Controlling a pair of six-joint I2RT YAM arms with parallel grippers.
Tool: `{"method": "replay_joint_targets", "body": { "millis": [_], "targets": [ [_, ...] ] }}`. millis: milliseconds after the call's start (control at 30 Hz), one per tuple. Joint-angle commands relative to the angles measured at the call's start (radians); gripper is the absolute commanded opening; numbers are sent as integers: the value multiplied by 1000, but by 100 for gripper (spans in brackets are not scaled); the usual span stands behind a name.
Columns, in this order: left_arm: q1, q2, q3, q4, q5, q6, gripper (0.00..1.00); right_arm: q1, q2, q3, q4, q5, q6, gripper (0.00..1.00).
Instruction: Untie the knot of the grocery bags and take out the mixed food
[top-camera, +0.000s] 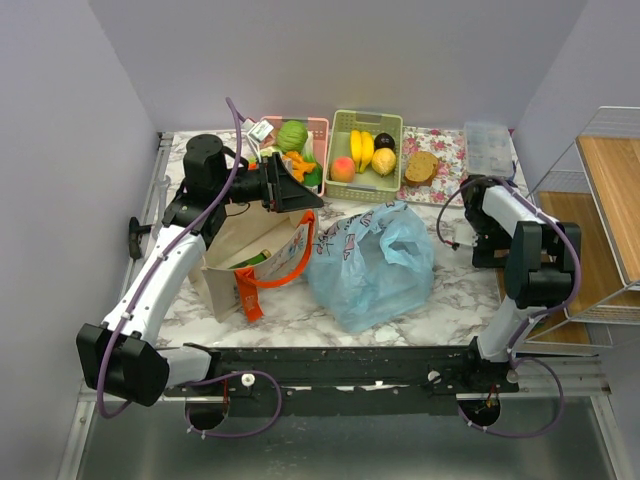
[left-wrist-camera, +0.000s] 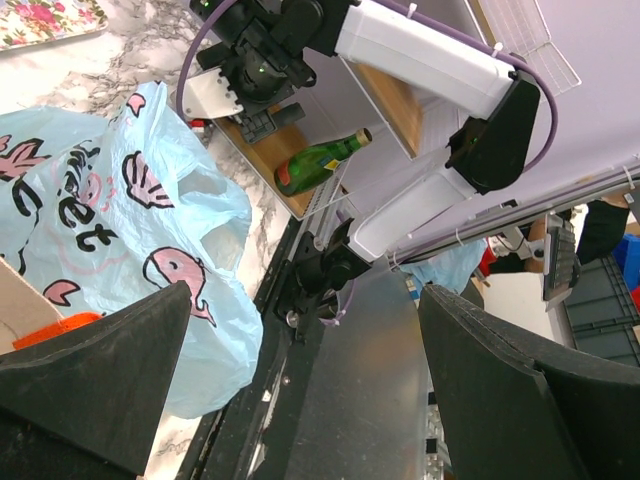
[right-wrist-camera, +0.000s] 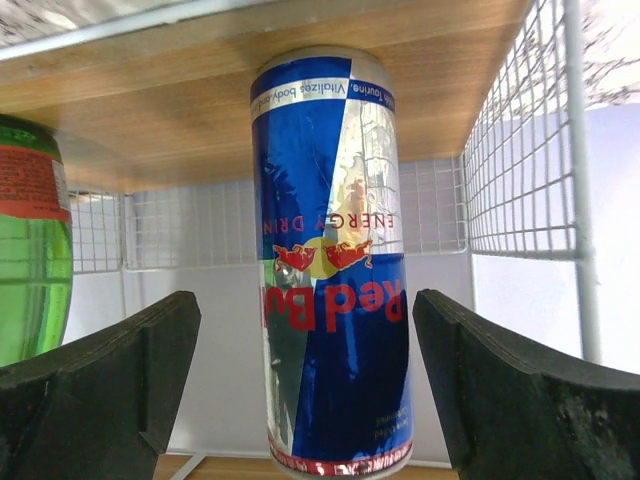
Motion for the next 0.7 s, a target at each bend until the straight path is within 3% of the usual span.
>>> {"method": "replay_joint_targets", "body": {
  "millis": [0, 400, 533, 667],
  "targets": [
    [4, 7, 14, 19, 12, -3, 99, 27, -45, 51, -12, -91, 0, 98],
    [4, -4, 66, -135, -28, 167, 98, 92, -144, 129, -57, -348, -1, 100],
    [4, -21, 144, -286, -90, 365, 99, 105, -171, 221, -104, -503, 24, 100],
    [4, -3, 316, -597, -255, 735, 98, 115, -179, 316, -154, -651, 71, 100]
  ]
}}
